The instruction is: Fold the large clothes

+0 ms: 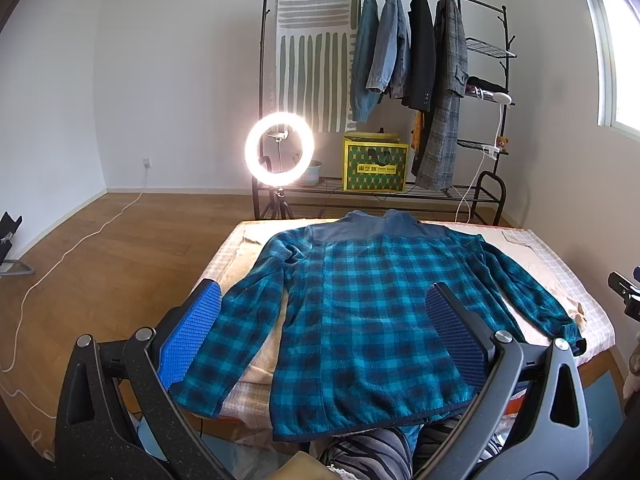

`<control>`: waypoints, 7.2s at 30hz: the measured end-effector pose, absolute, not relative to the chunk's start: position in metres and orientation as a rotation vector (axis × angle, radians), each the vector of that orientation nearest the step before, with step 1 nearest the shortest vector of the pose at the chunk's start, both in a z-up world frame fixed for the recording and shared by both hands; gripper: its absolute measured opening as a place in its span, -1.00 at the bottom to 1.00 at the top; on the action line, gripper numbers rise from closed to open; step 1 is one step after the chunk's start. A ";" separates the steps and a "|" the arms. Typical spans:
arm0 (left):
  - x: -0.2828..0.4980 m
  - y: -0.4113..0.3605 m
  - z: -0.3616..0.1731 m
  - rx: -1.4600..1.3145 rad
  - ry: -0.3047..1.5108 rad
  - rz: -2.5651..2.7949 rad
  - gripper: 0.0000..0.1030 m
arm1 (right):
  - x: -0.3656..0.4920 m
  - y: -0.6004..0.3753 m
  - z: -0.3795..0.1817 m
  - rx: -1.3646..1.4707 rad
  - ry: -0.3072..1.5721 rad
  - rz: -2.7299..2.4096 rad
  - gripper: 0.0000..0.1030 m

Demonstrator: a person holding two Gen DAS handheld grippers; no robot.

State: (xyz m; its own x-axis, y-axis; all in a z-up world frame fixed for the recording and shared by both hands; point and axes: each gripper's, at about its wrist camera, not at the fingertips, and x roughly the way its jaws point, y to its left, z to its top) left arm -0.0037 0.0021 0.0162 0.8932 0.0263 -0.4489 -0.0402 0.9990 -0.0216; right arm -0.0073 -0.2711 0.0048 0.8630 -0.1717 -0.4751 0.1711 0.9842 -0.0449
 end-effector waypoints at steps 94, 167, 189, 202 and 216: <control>0.038 0.190 -0.125 -0.111 0.628 0.231 1.00 | 0.062 -0.175 -0.008 -0.038 0.563 0.131 0.99; 0.217 -0.020 -0.210 -0.018 0.974 -0.410 -0.87 | 0.107 -0.168 -0.094 0.153 0.825 0.334 0.74; 0.146 0.169 -0.238 -0.275 0.977 -0.008 0.26 | 0.092 -0.141 -0.111 0.185 0.858 0.463 0.74; 0.125 0.134 -0.207 -0.240 0.834 -0.153 -0.87 | 0.082 -0.129 -0.112 0.136 0.866 0.457 0.74; 0.011 0.036 -0.170 -0.100 0.861 -0.589 -0.87 | 0.114 -0.099 -0.148 0.167 0.962 0.542 0.74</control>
